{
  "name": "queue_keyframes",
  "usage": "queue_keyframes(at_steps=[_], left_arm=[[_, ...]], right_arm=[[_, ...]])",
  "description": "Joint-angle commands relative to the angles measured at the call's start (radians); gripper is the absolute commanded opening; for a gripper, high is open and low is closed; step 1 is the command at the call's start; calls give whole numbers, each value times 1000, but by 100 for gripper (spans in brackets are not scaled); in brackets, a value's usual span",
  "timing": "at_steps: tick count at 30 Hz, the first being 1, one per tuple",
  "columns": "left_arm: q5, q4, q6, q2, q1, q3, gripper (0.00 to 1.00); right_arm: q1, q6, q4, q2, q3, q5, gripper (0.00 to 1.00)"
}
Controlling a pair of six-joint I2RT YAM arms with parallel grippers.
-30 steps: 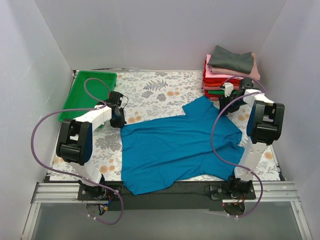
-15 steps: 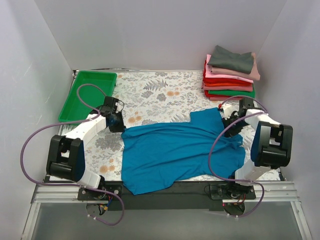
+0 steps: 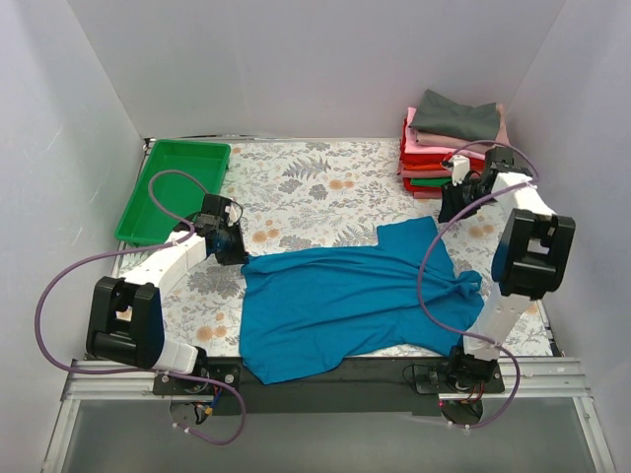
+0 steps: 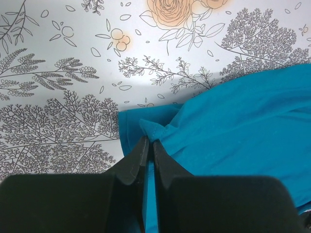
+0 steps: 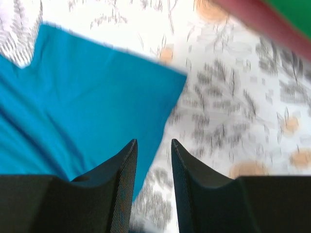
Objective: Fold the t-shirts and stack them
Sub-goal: Flatten the tshirt out
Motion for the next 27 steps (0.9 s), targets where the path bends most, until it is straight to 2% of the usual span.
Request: queue_keyframes(at_steps=[1, 5, 15, 27], left_arm=[[26, 13, 1, -23, 4, -7, 0], [26, 19, -1, -24, 4, -18, 0], [31, 24, 1, -19, 4, -18, 0], [22, 19, 2, -24, 4, -18, 0]], right_arm=[[18, 110, 28, 137, 111, -171, 41], [49, 158, 121, 220, 161, -122, 41], [68, 152, 165, 243, 136, 33, 42], [75, 121, 171, 197, 153, 20, 42]])
